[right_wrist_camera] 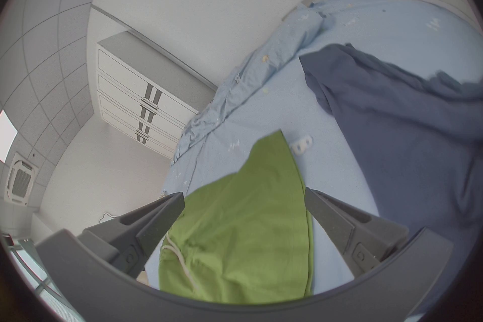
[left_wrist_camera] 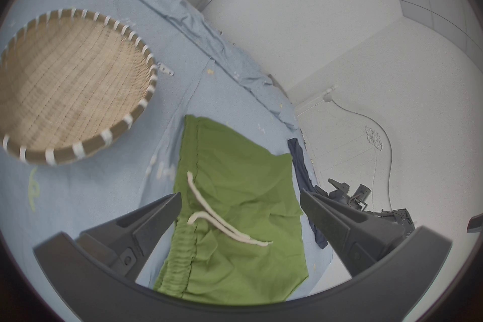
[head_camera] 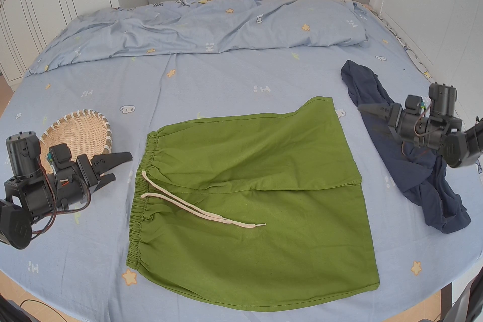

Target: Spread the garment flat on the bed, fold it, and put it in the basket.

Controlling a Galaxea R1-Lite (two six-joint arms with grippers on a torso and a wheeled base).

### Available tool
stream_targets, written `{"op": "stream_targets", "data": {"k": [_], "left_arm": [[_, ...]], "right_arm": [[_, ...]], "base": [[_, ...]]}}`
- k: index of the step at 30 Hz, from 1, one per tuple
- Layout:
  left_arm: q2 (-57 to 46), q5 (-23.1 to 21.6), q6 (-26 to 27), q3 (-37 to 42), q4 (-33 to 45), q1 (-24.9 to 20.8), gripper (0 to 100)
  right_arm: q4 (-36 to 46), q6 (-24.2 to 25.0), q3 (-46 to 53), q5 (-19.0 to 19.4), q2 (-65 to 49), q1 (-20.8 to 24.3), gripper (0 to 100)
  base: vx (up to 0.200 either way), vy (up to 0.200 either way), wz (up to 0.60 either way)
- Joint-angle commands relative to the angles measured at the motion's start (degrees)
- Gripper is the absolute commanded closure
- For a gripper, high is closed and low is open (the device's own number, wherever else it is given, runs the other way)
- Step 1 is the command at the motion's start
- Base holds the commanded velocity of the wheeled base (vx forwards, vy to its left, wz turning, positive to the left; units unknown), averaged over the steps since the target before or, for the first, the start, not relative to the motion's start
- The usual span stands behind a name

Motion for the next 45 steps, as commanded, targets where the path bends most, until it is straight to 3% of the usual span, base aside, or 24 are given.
{"op": "stream_targets", "data": {"k": [1, 6, 13, 18, 27, 40, 45], "left_arm": [[-0.65, -0.10, 0.22, 12.24, -0.18, -0.23, 0], [-0.65, -1.06, 3.38, 18.04, -0.09, -0.23, 0], [0.32, -11.43, 11.73, 24.28, 0.00, 0.73, 0], [0.58, -11.52, 13.57, 25.34, 0.18, 0.56, 0], [12.45, -11.17, 25.70, 26.39, -0.79, 1.08, 0], [16.58, -11.87, 26.05, 24.37, -1.41, 4.42, 0], [21.42, -11.87, 26.05, 23.84, -7.38, 4.78, 0]], "right_arm": [[-0.80, -0.46, 25.46, 0.16, -17.80, 0.35, 0], [-1.50, -0.72, 33.98, 0.34, -21.75, 0.61, 0], [-1.24, -0.63, 38.73, 0.07, -27.47, 3.25, 0], [-1.15, -0.72, 38.82, -0.10, -27.73, 3.43, 0], [-1.24, -0.81, 38.99, -0.10, -27.55, 2.81, 0], [-1.41, -0.81, 39.34, -0.19, -27.38, 2.90, 0], [-1.41, -0.81, 39.43, -0.19, -27.38, 2.81, 0]], "base": [[0.000, 0.000, 0.00], [0.000, 0.000, 0.00], [0.000, 0.000, 0.00], [0.000, 0.000, 0.00], [0.000, 0.000, 0.00], [0.000, 0.000, 0.00], [0.000, 0.000, 0.00]]}}
